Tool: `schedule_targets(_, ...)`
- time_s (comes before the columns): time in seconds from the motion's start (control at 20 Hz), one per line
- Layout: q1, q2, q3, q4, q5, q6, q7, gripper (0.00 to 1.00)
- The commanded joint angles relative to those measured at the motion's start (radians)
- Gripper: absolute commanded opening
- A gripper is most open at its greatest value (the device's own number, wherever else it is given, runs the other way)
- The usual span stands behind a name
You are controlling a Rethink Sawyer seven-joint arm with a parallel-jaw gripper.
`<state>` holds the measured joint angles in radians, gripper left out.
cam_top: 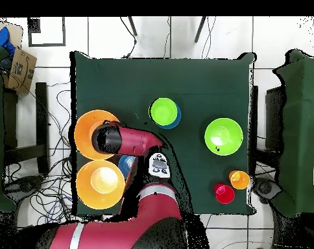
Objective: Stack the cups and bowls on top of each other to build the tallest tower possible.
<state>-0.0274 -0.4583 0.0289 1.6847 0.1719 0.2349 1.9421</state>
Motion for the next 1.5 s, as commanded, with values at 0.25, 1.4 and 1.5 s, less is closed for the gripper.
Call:
schedule_targets(0.25, 0.004, 0.000, 0.115, 0.022, 0.001, 0.131, 0.092, 0.00)
schedule_targets(1.4, 0.063, -0.132, -0.085, -0.097, 0.002, 0.197, 0.093, 0.00)
schedule_targets(1.5, 0.039, -0.147, -0.071, -0.139, 0.014, 0.235, 0.084, 0.00)
